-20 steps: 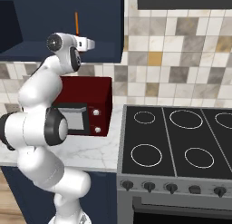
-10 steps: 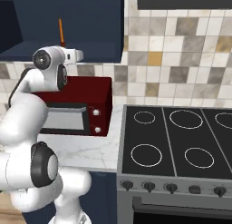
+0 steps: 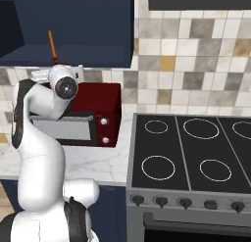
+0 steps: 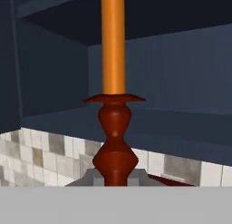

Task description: Get the candle and the beer from the cabinet and move them to the dining counter.

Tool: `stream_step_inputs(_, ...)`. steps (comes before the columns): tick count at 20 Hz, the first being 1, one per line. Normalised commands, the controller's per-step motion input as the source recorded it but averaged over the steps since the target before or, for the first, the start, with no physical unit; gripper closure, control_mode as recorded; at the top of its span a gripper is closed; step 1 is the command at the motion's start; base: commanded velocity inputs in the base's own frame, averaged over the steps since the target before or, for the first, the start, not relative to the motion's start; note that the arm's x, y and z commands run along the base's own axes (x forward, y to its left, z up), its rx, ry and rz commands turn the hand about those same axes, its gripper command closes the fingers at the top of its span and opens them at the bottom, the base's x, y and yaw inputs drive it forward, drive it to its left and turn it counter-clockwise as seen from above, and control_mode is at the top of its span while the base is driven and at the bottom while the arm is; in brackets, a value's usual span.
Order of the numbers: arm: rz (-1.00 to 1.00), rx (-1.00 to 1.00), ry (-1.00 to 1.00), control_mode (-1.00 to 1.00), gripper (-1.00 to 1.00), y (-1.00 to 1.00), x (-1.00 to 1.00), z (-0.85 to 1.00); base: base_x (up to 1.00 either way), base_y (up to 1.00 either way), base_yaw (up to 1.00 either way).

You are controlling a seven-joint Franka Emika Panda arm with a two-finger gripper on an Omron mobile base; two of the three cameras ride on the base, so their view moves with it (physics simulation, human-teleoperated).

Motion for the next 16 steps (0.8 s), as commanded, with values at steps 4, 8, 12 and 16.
stream_step_inputs(4, 0.39, 0.00, -0.01, -1.00, 1.00, 0.00, -0.91, 0.00, 0.00, 0.00, 0.00)
stream_step_inputs(8, 0.36, 0.00, -0.03, -1.00, 1.00, 0.00, -0.97, -0.01, 0.00, 0.00, 0.00)
stream_step_inputs(12, 0.32, 0.00, -0.05, -1.00, 1.00, 0.00, -1.00, -0.06, 0.00, 0.00, 0.00)
stream_step_inputs(16, 0.28, -0.01, -0.06, -1.00, 1.00, 0.00, -1.00, -0.05, 0.00, 0.00, 0.00)
